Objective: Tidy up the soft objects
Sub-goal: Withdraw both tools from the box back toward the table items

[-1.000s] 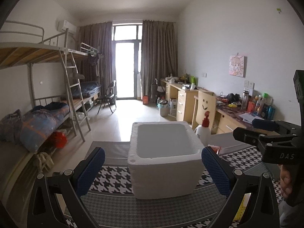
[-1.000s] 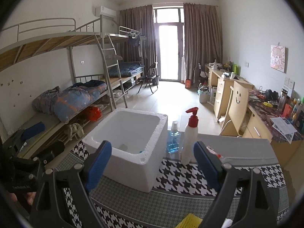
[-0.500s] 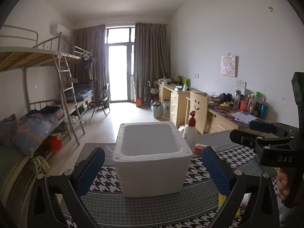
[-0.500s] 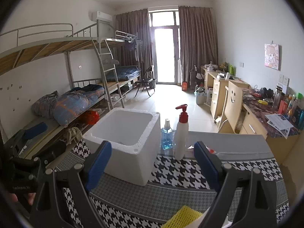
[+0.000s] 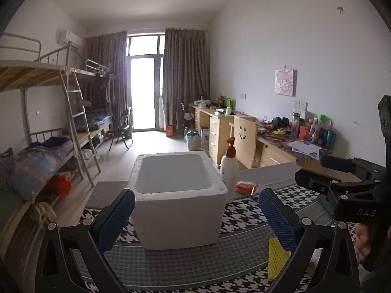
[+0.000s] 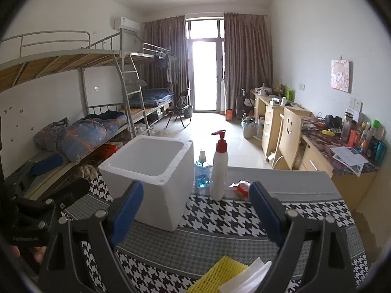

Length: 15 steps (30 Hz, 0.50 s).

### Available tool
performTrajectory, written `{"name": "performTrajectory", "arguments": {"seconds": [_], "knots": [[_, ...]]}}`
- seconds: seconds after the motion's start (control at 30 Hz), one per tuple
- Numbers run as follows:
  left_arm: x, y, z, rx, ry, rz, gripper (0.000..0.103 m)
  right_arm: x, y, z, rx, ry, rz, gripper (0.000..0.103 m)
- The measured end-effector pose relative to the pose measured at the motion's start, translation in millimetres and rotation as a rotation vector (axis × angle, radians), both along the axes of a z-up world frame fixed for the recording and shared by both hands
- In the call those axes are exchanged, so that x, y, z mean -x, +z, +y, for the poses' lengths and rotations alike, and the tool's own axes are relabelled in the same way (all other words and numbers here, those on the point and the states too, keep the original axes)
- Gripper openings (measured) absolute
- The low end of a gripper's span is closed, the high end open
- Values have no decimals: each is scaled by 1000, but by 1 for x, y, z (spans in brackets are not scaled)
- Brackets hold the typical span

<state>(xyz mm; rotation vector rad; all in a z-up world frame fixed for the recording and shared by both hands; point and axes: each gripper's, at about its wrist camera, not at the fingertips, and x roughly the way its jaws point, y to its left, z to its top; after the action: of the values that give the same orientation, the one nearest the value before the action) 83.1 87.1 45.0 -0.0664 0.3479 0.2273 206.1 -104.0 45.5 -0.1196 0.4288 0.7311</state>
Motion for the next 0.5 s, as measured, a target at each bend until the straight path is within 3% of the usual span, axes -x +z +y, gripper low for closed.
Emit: {"name": "performTrajectory", "arguments": {"seconds": [0.5], "knots": [[3,-6,-29,-10,-66,-23,102,0,-8,-40,-24,-88,13,91]]}}
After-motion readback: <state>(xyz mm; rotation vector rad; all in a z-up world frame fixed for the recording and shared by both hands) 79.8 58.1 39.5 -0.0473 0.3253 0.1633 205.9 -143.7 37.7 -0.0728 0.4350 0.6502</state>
